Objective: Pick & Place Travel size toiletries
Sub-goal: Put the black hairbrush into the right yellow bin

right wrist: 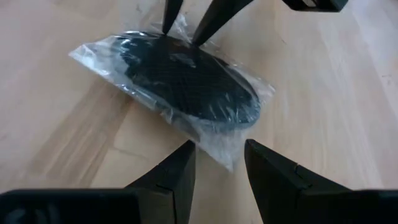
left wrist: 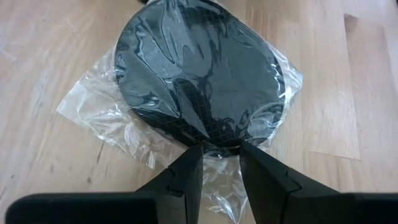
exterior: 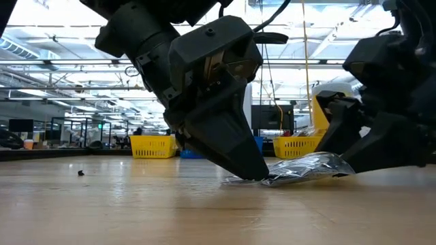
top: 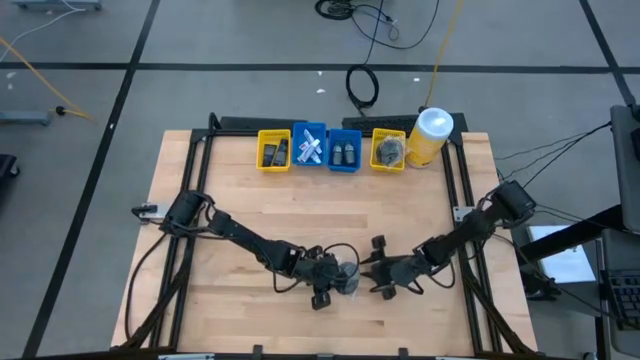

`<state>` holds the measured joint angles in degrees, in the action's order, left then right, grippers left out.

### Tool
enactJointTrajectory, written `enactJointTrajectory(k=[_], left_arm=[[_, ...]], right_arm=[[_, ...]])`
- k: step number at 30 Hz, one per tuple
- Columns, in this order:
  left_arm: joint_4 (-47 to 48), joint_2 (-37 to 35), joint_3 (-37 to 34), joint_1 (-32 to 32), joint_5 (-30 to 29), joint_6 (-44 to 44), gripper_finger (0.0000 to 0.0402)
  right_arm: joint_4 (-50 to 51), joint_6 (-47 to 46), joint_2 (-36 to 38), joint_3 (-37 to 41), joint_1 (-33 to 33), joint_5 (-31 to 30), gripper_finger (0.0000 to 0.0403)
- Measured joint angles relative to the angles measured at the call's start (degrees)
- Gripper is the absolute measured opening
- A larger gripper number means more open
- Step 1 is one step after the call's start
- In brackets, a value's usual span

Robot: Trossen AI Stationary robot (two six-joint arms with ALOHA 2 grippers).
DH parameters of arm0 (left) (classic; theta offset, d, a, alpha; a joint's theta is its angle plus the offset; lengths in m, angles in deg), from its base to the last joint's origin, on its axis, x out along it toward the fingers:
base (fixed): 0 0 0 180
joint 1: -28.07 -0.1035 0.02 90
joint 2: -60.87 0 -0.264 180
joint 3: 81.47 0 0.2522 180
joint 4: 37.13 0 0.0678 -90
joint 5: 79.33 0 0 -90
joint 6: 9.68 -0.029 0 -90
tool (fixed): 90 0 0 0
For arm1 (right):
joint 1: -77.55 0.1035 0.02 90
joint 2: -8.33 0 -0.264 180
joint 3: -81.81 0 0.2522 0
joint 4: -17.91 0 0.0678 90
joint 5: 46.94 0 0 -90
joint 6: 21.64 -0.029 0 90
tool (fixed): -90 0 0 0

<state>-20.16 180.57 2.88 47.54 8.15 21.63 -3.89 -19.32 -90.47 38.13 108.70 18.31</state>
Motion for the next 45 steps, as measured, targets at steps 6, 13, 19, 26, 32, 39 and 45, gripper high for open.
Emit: enactJointTrajectory(k=[6, 13, 19, 26, 32, 39, 45], left_arm=[[0.0, 0.0, 0.0, -0.1, 0.3, -0.1, 0.0113], [0.0, 0.0, 0.0, 0.0, 0.9, -0.1, 0.0113], [0.1, 0.0, 0.0, 0.0, 1.0, 0.0, 0.0113], [0.0, 0.0, 0.0, 0.1, 1.0, 0.0, 0.0113], [0.1, 0.0, 0.1, 0.1, 1.0, 0.2, 0.0113], [0.1, 0.0, 0.1, 0.1, 1.1, 0.2, 0.0113], [0.0, 0.0, 0.1, 0.1, 1.1, 0.2, 0.0113]], right_arm=[[0.2, 1.7, -2.6, -2.8, 0.0, -2.5, 0.013], [-0.1, 3.5, -1.5, -4.2, 1.0, -3.5, 0.013], [0.4, 4.7, -1.5, -4.5, 1.6, -5.6, 0.013], [1.1, 5.0, -1.5, -4.5, 1.9, -8.3, 0.013], [0.1, 5.0, -1.5, -4.5, 3.0, -8.4, 0.013], [-3.2, 9.1, -1.5, -4.5, 5.2, -10.2, 0.013], [-1.9, 9.6, -1.4, -5.6, 6.5, -12.8, 0.013]])
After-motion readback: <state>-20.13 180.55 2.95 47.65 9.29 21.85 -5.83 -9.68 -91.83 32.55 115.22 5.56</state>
